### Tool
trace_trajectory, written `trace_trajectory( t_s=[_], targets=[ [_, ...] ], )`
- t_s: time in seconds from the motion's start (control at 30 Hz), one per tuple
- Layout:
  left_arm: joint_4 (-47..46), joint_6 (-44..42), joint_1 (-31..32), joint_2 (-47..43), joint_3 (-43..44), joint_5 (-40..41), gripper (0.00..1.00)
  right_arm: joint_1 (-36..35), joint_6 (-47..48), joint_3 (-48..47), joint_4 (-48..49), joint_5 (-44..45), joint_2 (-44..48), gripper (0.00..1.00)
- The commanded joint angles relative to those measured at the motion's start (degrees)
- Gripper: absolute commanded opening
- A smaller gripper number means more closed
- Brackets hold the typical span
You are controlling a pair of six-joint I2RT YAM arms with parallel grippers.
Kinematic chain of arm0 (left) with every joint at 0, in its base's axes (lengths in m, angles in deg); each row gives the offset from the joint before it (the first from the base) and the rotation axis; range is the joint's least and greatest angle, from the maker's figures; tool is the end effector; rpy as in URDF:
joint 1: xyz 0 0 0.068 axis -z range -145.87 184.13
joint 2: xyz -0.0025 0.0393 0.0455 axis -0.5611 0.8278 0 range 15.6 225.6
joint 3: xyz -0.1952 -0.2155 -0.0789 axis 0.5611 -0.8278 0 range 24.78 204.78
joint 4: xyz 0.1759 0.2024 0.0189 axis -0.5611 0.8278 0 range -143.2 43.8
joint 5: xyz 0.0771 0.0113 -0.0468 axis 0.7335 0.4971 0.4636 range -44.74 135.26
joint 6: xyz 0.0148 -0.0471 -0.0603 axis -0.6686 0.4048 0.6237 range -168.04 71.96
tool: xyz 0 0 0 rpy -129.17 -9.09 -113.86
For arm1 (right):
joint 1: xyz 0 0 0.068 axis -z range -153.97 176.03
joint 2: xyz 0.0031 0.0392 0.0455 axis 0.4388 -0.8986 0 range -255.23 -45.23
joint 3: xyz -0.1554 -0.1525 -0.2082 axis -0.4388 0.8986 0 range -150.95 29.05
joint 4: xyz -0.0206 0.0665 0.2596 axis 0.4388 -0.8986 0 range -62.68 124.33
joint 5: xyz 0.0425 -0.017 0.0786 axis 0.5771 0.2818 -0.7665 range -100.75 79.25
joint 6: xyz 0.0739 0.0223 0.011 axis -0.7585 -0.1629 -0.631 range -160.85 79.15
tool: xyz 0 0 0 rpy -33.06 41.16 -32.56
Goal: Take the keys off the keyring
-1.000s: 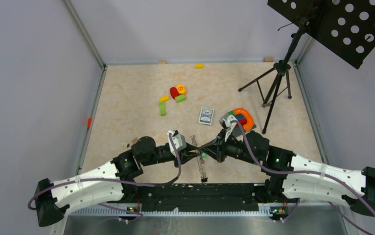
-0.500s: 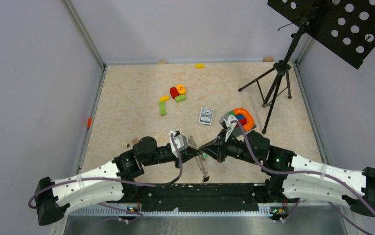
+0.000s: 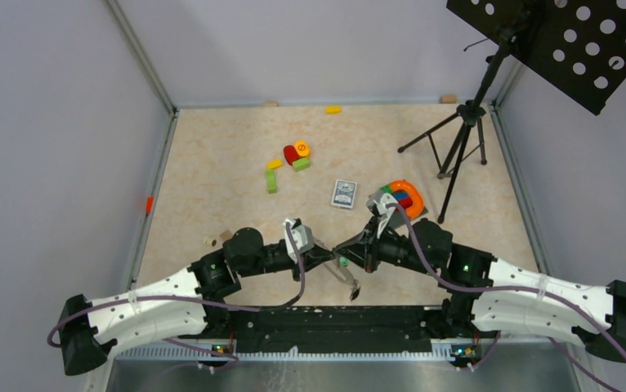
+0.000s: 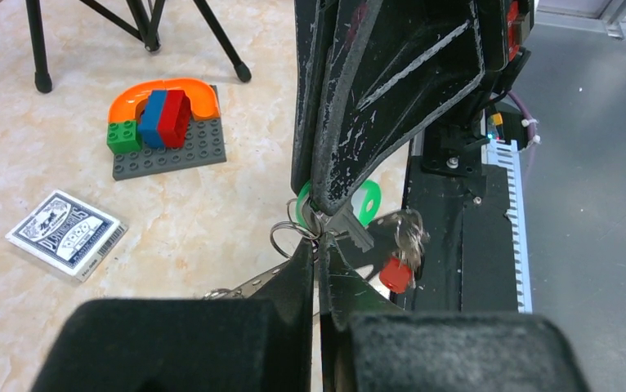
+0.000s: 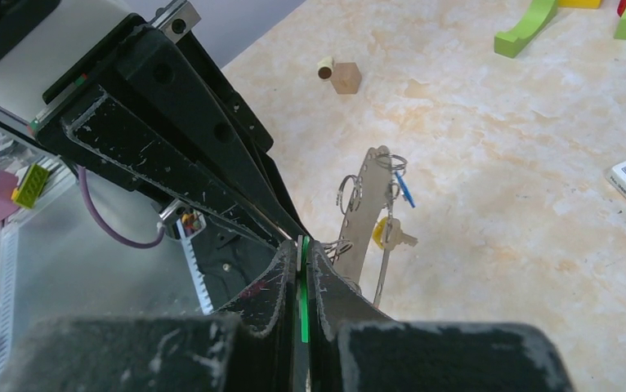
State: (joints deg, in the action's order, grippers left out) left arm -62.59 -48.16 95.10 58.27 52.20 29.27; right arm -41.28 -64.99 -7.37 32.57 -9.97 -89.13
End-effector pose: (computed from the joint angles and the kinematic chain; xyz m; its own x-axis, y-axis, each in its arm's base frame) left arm 0.0816 -0.1849 0.2895 -0.0474 0.0898 -0.9948 0.9736 0.2267 -0.0260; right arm 0.0804 0.1896 0.3210 -0.4317 0.0278 -0.9016 -0.8118 0.4238 0.4018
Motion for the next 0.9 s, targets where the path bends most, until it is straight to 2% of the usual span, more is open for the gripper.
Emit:
trace_trajectory(
  t_s=[0.0, 0.17, 0.43, 0.67, 0.87],
  targets=[
    [2.7, -1.5, 0.0, -0.4, 1.2, 1.7, 0.0, -0.3, 1.0, -2.9, 2.9, -2.6, 2.4, 0.0],
    [7.6, -6.0, -0.1, -1.7, 2.3, -3.6, 0.0, -0.3, 2.6, -2.8, -1.8, -1.5, 3.7, 0.0],
    [11.7, -7.8, 0.0, 1.1, 2.9, -11.7, 0.0, -0.3, 4.0, -1.9, -6.6, -2.3, 4.0, 0.0],
    [11.2, -7.5, -0.1, 3.9, 2.8, -13.0, 0.0, -0.2, 2.6, 0.0, -7.2, -3.1, 5.0, 0.0],
    [7.1, -4.7, 0.0, 4.2, 1.4, -10.9, 0.0, -0.3, -0.1, 0.1, -9.0, -1.0, 4.7, 0.0]
  ],
)
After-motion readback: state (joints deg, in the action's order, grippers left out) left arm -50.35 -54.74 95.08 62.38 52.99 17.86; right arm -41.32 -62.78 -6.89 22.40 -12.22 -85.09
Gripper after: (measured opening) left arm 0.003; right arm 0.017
